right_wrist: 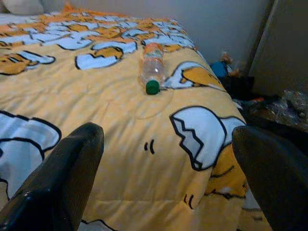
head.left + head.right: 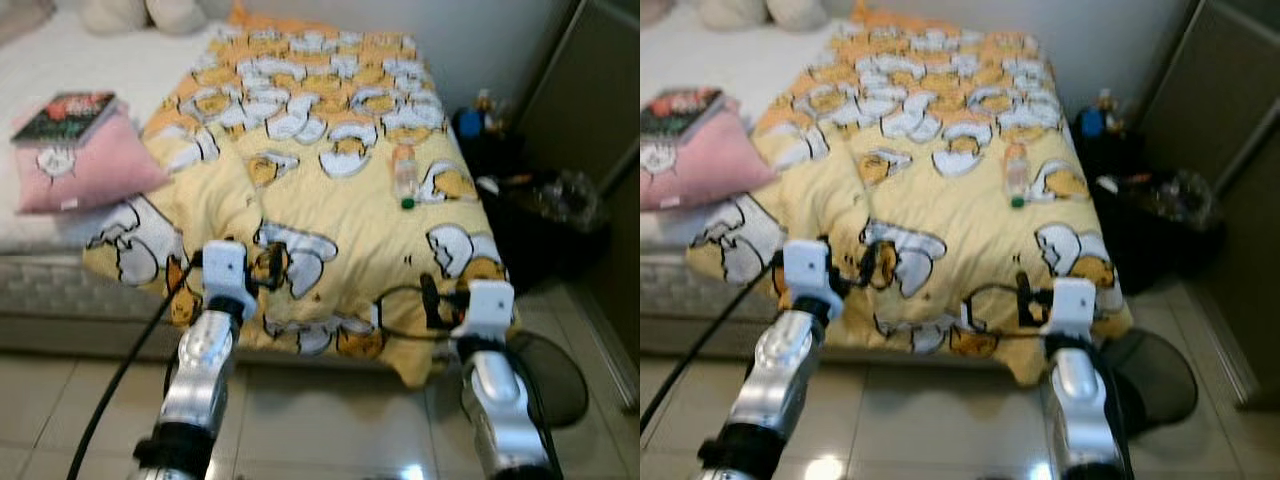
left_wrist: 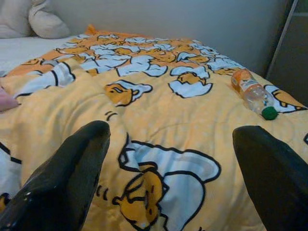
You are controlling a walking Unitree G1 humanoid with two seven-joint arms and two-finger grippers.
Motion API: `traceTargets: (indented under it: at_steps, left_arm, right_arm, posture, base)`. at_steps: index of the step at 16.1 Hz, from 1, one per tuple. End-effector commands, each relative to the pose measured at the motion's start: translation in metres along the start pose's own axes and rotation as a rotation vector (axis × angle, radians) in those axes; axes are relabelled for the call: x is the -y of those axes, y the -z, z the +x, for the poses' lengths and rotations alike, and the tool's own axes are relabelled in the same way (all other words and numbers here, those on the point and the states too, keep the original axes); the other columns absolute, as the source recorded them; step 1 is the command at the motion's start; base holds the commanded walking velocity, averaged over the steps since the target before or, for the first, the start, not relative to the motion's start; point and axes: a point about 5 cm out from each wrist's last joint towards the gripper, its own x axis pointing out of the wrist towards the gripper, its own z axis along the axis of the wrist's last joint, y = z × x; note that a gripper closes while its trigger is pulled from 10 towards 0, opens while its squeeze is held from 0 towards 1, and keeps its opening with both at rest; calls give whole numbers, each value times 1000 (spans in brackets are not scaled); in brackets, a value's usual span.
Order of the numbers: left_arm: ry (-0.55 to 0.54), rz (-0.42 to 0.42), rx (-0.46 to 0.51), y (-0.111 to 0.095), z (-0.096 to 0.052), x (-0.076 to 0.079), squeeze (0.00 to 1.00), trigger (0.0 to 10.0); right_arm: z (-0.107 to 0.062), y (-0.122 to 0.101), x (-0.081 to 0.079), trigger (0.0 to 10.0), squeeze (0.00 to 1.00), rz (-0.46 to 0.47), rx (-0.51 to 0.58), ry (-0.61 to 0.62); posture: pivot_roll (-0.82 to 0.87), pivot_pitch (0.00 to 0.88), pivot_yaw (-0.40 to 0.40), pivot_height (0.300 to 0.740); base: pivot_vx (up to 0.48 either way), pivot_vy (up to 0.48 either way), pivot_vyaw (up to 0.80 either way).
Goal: Clean up the room
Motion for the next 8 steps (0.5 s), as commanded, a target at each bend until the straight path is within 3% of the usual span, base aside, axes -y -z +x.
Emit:
traceTargets:
  at_steps: [1, 4, 5, 6, 8]
  left_arm:
    - [18, -16, 2, -2, 5, 10, 0, 10000]
    - [19, -9, -2, -2, 8, 11, 0, 10000]
    - [2, 101, -25, 3, 8, 12, 0, 10000]
    - [1, 120, -27, 4, 8, 12, 0, 10000]
    - [-4, 31, 2, -3, 8, 8, 0, 10000]
  right_arm:
    - [4, -5, 2, 10000, 0, -13, 21, -6]
    - [5, -3, 0, 10000, 0, -4, 11, -15]
    - [4, -3, 0, 10000, 0, -4, 10, -18]
    - [4, -2, 0, 10000, 0, -3, 9, -18]
    - [5, -4, 1, 10000, 0, -4, 19, -15]
  posture:
    - [-4, 0, -7, 740]
    - [-8, 0, -8, 740]
    - [-7, 0, -8, 740]
    - [-7, 0, -9, 740]
    - [-7, 0, -8, 740]
  base:
    - [0, -412, 0]
    - [240, -412, 0]
    - [0, 0, 0]
    - [0, 0, 0]
    - [399, 0, 0]
